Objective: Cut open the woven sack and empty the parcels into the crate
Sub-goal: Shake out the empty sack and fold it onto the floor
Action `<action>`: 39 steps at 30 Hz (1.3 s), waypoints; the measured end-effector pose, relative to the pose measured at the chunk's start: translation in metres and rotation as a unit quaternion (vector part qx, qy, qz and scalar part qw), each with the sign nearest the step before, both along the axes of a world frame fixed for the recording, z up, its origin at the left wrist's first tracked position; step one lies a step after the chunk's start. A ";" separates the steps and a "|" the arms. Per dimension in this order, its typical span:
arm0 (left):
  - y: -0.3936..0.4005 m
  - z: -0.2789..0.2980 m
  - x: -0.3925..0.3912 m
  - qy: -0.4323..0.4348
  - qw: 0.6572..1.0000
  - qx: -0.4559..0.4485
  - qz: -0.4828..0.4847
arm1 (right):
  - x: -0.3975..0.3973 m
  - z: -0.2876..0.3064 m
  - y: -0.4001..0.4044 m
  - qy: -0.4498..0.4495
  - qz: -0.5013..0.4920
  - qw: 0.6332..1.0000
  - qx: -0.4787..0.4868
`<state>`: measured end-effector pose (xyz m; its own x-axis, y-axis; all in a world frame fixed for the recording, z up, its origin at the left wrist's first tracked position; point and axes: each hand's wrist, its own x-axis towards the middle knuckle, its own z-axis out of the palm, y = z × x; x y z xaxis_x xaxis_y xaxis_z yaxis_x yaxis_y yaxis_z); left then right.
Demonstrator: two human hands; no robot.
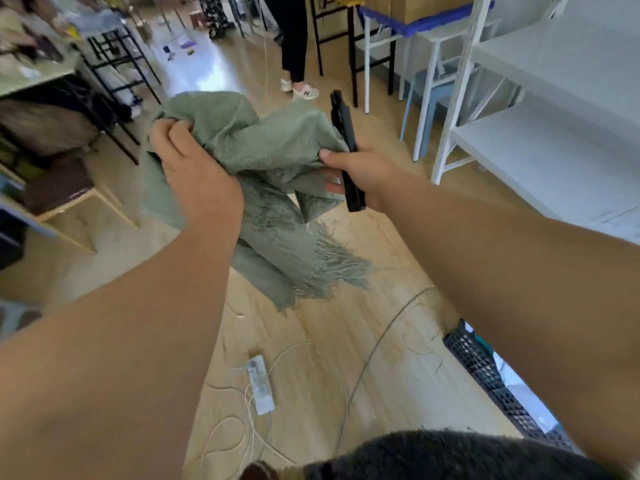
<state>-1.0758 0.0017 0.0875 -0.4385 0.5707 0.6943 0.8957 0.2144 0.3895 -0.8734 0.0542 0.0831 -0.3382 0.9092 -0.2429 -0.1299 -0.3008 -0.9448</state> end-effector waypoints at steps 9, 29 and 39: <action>-0.044 -0.005 -0.054 0.004 0.996 -0.018 0.089 | -0.071 -0.017 -0.009 0.007 0.083 0.997 0.002; 0.040 -0.117 0.233 -0.071 0.655 -0.644 -0.389 | 0.210 -0.013 -0.028 -0.255 -0.270 0.927 0.058; 0.024 -0.097 0.404 -0.115 0.809 -0.320 -0.479 | 0.354 -0.046 -0.151 -0.309 -0.364 0.875 -0.082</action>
<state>-0.6718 0.0262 -0.0099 0.3418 0.9360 0.0842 0.6901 -0.3107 0.6536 -0.5192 -0.0970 0.0372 0.5588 0.7641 -0.3224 0.1765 -0.4894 -0.8540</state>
